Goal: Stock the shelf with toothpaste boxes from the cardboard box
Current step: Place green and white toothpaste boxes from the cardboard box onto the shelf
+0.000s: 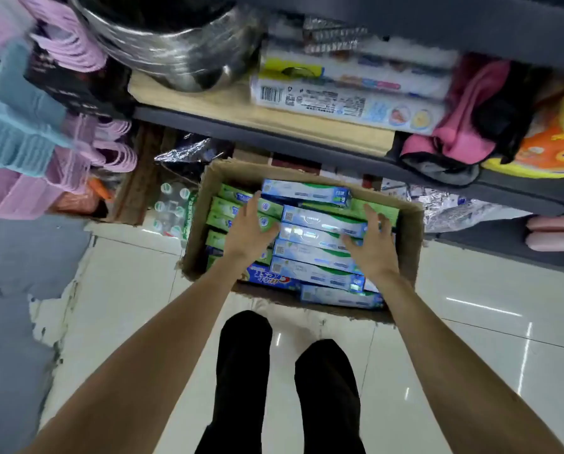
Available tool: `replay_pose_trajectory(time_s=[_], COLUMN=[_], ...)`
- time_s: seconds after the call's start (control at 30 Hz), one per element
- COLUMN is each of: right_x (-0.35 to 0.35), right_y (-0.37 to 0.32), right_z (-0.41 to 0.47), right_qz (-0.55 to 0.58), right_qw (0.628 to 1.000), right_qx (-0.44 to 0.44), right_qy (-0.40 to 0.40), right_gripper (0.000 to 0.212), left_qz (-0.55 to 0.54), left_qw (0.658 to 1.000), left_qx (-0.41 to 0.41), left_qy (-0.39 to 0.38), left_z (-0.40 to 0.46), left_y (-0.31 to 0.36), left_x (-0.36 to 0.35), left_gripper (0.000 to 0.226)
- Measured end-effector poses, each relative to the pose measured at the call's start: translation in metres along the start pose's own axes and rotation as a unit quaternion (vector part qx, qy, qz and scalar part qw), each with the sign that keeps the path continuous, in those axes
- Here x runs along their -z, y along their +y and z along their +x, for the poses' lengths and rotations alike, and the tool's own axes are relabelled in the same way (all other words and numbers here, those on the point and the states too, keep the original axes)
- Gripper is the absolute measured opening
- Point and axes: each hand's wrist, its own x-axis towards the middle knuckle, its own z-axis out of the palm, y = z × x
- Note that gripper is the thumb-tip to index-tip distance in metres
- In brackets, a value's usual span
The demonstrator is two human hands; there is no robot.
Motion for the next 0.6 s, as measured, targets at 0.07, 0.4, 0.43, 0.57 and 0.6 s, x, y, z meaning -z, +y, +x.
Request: replay_pose_trajectory(time_s=[0.07,0.4,0.43,0.57,0.6], right_x=[-0.003,-0.036,-0.037,-0.032,-0.029], right_y=[-0.006,-0.052,-0.054,-0.050,-0.048], right_z=[0.008,0.042,0.044,0.047,0.045], right_qz=[0.023,0.140,0.163,0.254,0.260], right_qw=[0.999,0.982,0.977,0.947,0.944], right_qx=[-0.040,-0.097,-0.103,-0.138,-0.139], right_qy=[0.018,0.079,0.091,0.141,0.147], right_gripper=[0.075,0.076,0.075,0.067,0.062], left_qz=[-0.040,-0.065,-0.084,-0.249,-0.293], left_qw=[0.999,0.990,0.990,0.964,0.951], left_qx=[0.025,0.110,0.109,0.090,0.091], left_qy=[-0.023,-0.059,-0.038,0.028,0.035], left_z=[0.014,0.084,0.084,0.072,0.068], left_y=[-0.004,-0.005,-0.003,0.002,0.003], left_x=[0.006,-0.014,-0.018,-0.027,-0.028], left_gripper=[0.087,0.096,0.089,0.047,0.039])
